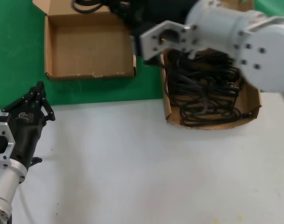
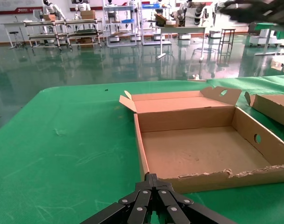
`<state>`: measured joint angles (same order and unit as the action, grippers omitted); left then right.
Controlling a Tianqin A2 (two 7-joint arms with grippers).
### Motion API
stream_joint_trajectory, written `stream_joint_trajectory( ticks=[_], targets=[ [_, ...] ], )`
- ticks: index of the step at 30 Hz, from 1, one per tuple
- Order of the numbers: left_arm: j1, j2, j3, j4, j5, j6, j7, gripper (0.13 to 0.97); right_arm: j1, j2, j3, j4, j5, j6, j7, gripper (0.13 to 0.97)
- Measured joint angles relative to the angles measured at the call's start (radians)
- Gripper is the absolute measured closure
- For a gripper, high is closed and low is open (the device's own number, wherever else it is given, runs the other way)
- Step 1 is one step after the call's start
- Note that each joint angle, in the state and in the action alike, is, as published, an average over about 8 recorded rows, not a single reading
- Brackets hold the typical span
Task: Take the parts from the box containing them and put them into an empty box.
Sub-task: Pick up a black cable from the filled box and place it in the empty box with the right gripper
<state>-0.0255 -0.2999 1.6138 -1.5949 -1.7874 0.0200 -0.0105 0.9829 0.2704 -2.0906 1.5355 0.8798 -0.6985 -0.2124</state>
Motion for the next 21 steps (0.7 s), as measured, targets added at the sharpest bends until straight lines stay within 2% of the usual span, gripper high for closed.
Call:
stream_joint_trajectory(
  ticks=[5,12,17,21],
  targets=[
    [0.0,0.0,0.0,0.0,0.0,0.0,0.0,0.952,0.013,-0.078,-0.044,-0.138,0.039,0.076,-0.084,0.924],
    [0.0,0.0,0.0,0.0,0.0,0.0,0.0,0.952,0.003,-0.138,-0.089,-0.28,0.106,0.172,-0.202,0.913],
    [0.0,0.0,0.0,0.0,0.0,0.0,0.0,0.952,-0.005,-0.153,-0.104,-0.324,0.135,0.214,-0.257,0.894],
    [0.0,0.0,0.0,0.0,0.0,0.0,0.0,0.952,-0.014,-0.149,-0.093,-0.308,0.124,0.221,-0.256,0.859]
  ],
)
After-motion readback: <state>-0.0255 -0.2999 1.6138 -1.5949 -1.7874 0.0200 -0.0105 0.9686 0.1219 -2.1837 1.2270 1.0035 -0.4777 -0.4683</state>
